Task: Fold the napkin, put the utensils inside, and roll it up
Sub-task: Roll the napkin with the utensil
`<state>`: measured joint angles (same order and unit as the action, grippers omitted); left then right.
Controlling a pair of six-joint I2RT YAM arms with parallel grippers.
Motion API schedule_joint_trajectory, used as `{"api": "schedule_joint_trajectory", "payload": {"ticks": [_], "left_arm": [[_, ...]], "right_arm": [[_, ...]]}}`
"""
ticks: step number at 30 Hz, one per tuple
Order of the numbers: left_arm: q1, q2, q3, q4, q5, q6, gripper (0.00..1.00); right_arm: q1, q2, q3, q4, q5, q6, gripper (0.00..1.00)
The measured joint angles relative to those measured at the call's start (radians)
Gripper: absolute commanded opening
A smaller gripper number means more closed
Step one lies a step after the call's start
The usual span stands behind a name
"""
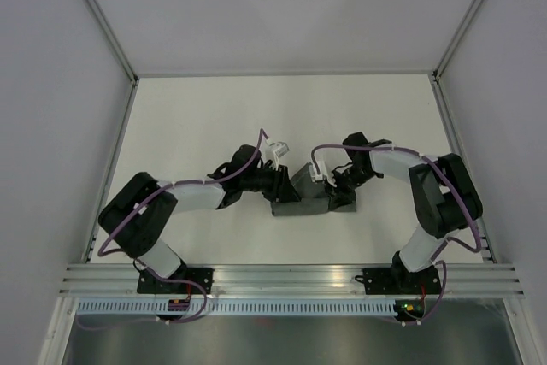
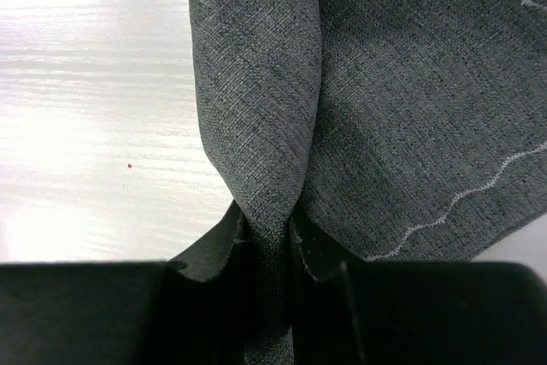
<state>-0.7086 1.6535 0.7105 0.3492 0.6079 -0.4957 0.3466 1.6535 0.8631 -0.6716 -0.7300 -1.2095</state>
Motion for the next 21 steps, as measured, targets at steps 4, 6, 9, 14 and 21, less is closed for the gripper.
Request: {"api": "schedule_joint_trajectory", "payload": {"ticks": [4,6,9,14,21], "left_arm": [[-0.003,-0.15,-0.072,0.033,-0.1,0.043,0.45],[-0.016,-0.215,-0.108,0.05,-0.163,0.083,0.46],[-0.065,-0.259,-0.125,0.049,-0.252,0.157,0.48],[-0.205,-0.209,-0.093,0.02,-0.399,0.315,0.52],[-0.337,-0.064,0.0,-0.019,-0.561,0.481,0.6]], "right_arm": [[-0.031,0.152,0.156,-0.183,-0.04,-0.048,0.1],[-0.045,0.217,0.222,-0.264,-0.061,-0.067,0.1],[-0.059,0.291,0.296,-0.356,-0.082,-0.084,0.1],[-0.069,0.364,0.367,-0.441,-0.1,-0.089,0.1],[-0.074,0.42,0.423,-0.504,-0.11,-0.079,0.1]]}}
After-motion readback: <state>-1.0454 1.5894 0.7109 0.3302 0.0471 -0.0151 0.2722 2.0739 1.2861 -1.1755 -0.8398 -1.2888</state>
